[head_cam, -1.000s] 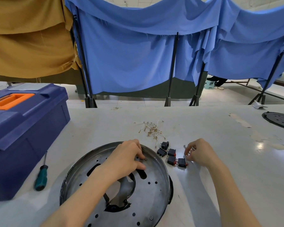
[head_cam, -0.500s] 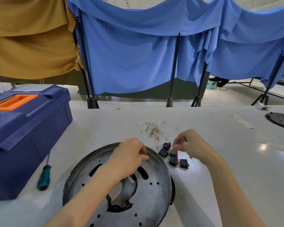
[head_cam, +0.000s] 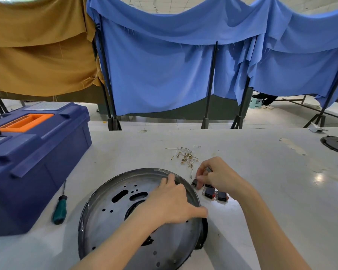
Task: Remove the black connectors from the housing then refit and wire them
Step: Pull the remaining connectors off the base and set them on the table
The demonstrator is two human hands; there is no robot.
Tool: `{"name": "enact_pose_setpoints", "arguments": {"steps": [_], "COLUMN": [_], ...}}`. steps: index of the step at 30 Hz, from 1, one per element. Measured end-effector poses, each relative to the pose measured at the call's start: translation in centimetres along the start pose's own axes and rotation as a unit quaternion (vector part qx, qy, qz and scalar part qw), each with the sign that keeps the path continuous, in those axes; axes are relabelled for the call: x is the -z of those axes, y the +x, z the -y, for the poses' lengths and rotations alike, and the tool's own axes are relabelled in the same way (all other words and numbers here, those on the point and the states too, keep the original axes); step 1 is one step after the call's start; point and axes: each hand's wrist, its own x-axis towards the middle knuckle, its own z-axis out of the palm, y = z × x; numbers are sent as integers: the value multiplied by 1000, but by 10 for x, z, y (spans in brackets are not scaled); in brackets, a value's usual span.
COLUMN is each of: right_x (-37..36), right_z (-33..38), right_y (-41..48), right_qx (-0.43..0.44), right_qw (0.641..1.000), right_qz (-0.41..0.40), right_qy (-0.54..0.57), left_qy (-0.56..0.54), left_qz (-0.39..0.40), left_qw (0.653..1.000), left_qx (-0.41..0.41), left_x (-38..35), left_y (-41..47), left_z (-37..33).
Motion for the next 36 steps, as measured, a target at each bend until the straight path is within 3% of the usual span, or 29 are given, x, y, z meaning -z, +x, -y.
{"name": "enact_pose_setpoints", "arguments": {"steps": [8,15,18,21,24,36], "right_x": [8,8,8,7,7,5], "right_z": [-3,-2,-1,-3,-4,-5], "right_y": [1,-2,-2,-1,0,1], "right_qx": [-5,-5,3,14,17,33], "right_qw": [1000,999,999,999,999,998], "right_qz": [-16,-21,-27,-34,-38,-30], "right_qy": [14,34,34,35,35,40], "left_qy": [-40,66,57,74,126,130], "left_qz": [107,166,107,-57,-137,-118], "left_qw": [993,983,992,996,982,984], "left_qx": [-31,-37,-35,-6,20,-6], "left_x": [24,39,25,-3,-23,-13], "left_y": [-13,-19,-23,-28,-30,-33], "left_z": [27,43,40,25,15,35]}}
